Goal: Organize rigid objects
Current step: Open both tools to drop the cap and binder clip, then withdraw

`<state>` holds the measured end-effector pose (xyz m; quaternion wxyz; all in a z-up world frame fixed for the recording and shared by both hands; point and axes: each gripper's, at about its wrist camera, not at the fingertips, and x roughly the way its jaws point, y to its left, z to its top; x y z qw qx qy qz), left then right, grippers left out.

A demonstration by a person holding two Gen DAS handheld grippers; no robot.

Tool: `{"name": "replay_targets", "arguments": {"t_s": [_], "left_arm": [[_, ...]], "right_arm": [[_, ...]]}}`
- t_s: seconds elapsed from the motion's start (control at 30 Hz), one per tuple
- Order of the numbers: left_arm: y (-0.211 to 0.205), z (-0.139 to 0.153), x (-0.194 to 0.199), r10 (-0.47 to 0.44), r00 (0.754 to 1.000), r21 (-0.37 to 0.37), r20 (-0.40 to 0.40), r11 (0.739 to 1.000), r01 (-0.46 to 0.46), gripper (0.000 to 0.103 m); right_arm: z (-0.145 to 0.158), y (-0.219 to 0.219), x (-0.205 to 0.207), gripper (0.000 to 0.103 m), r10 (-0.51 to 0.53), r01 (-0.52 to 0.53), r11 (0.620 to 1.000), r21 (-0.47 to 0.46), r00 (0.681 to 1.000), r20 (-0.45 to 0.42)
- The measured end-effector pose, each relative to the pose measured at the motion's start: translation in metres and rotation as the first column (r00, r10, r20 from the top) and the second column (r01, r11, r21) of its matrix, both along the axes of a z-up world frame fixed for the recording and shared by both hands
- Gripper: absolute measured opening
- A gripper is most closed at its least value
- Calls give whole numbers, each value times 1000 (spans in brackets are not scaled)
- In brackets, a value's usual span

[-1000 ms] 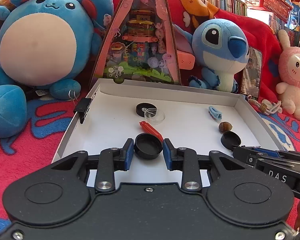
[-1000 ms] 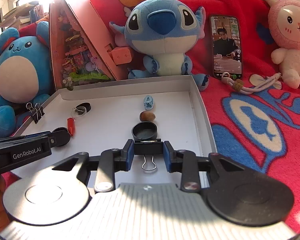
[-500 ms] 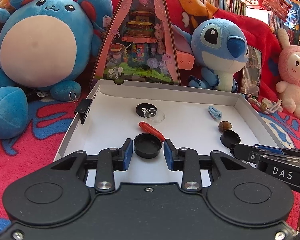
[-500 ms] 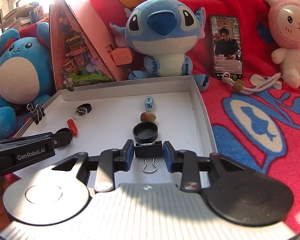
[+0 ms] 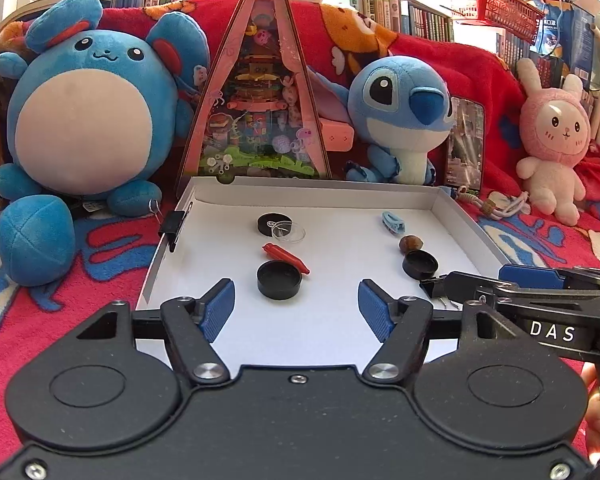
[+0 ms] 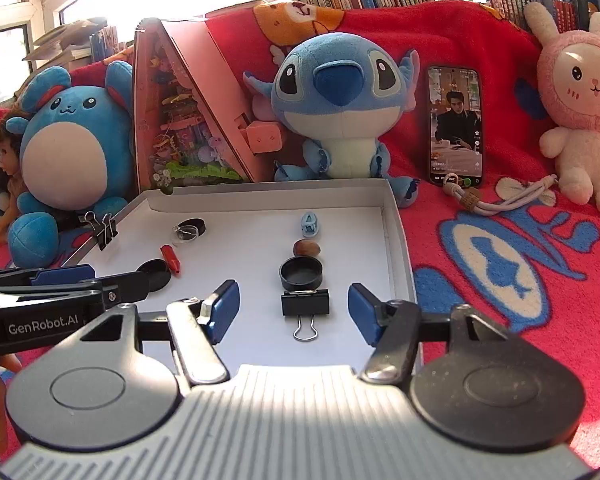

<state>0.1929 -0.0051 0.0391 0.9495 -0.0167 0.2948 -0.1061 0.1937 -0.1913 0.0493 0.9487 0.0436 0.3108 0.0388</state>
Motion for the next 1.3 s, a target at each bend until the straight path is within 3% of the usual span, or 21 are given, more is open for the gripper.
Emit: {"name": "replay_targets", "arguments": {"t_s": [0.13,0.77,1.3], "left_arm": [[1,3,-15,-28,1000,2,2,1000,28,76],[12,10,-78,-77,996,0,34,997,77,79],[18,-21,-130,-57,998,22,25,998,56,79]], "right_arm": [[6,-1,-12,83,15,-15,1000,0,1000,11],[18,-2,-72,90,112,-108,992,-68,992,58],[2,5,-113,93,205,-200,973,-116,978,31]]}}
